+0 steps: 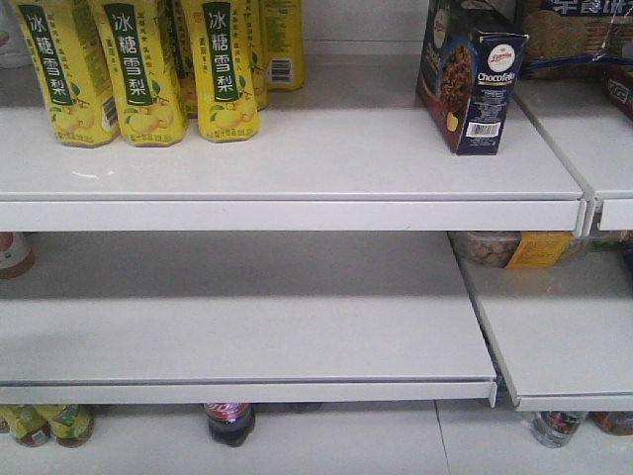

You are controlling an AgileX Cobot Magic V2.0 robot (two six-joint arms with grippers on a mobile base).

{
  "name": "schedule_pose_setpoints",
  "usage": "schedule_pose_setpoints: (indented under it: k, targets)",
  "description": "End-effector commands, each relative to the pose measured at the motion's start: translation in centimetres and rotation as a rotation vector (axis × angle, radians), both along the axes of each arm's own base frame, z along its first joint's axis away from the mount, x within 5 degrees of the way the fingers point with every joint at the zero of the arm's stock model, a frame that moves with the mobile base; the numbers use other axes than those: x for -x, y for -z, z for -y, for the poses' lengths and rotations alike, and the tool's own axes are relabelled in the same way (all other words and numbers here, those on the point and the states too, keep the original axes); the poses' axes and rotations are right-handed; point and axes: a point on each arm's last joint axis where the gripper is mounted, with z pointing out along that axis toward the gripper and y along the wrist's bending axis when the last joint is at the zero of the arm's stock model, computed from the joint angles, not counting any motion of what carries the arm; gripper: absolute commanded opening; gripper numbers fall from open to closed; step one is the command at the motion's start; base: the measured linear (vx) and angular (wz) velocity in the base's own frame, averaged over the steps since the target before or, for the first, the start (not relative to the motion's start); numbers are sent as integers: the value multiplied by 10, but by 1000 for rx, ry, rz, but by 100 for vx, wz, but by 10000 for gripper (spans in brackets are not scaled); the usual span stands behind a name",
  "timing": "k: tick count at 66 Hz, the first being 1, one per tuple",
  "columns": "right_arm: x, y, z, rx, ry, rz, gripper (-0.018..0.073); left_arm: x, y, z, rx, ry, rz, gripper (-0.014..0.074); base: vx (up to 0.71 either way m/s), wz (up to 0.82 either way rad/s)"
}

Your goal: Left arm holds basket, right arm returns cookies

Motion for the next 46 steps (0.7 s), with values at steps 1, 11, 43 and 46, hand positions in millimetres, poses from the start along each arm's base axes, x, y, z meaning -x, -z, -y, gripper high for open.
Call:
schedule_pose_setpoints:
  k: [1,11,43,46]
  targets:
    - [0,-13,-2,9,-29,64,-6,2,-19,1,-8,14,137,-3,0,0]
    - [0,-13,-2,9,-29,64,-6,2,-19,1,-8,14,135,-3,0,0]
    - [0,-13,-2,9,-29,64,-6,2,-19,1,-8,14,136,-3,0,0]
    - [0,-13,-2,9,-29,64,-6,2,-19,1,-8,14,136,-3,0,0]
